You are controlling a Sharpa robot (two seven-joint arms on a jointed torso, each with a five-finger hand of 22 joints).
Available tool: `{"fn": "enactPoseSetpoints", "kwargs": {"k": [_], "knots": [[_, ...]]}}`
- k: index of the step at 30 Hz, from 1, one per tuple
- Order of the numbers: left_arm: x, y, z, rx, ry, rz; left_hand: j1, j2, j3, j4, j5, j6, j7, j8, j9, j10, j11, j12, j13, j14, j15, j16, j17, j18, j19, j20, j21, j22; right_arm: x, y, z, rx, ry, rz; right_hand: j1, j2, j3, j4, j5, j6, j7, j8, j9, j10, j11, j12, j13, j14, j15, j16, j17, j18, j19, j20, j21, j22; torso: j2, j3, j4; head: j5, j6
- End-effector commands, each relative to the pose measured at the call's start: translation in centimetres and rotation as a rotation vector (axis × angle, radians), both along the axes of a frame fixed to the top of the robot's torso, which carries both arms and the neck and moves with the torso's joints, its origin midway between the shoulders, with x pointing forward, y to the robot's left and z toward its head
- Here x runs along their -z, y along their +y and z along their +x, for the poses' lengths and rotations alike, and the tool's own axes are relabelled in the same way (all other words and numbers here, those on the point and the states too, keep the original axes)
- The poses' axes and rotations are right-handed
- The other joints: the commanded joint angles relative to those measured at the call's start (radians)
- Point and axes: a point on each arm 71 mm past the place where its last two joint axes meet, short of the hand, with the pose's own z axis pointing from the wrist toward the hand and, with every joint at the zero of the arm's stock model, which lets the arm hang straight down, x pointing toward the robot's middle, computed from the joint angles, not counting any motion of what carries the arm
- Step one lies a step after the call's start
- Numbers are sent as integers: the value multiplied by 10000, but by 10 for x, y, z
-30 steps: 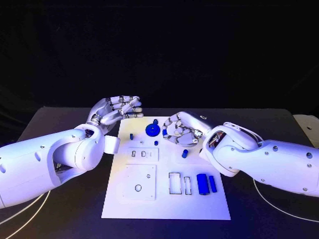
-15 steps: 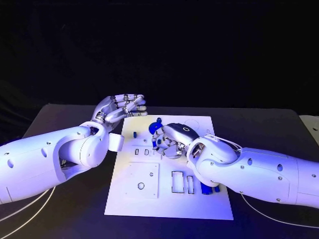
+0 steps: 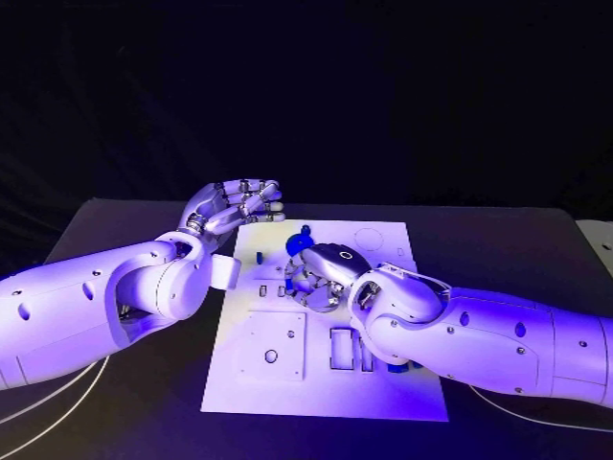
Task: Assemble the parts on the task board
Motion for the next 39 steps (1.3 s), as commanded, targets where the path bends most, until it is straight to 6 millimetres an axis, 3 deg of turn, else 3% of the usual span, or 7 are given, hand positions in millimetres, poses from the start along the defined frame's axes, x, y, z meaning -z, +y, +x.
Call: {"fn": "enactPoseSetpoints", "kwargs": {"k": [1, 30, 39], "knots": [[-1, -2, 0, 153, -73, -100, 78, -4, 22, 31, -22, -33, 307, -55, -9, 47, 19, -65, 2, -16, -7, -48, 10, 142, 67, -2, -50, -9, 2, 0, 0, -8, -79, -352, -84, -20, -26, 44, -25, 60, -35, 331, 361, 21, -43, 13, 1262, 819, -50, 24, 1657, -142, 1046, -51, 45, 2635, -3, -3, 11, -29, -4], [-1, 0, 0, 131, -43, -81, 78, -4, 22, 31, -22, -33, 307, -55, -9, 47, 19, -65, 2, -16, -7, -48, 10, 142, 67, -2, -50, -9, 14, 1, 1, -22, 98, -616, -208, -164, -60, 50, -91, -13, -18, 310, 357, 11, -34, -1, 1253, 812, -48, 11, 1620, -142, 1046, -51, 45, 2635, -4, -7, 21, -8, -72], [-1, 0, 0, 131, -40, -80, 80, -8, 31, 40, -22, -40, 308, -67, -15, 45, 20, -92, 0, -20, -5, -68, 25, 143, 74, -1, -59, -20, 14, 0, 1, -36, 98, -647, -344, -358, -124, 71, -85, -51, 10, 291, 347, -1, -10, -16, 1244, 809, -28, 5, 1607, -142, 1046, -38, 45, 2635, -4, -4, 16, 7, -81]]}}
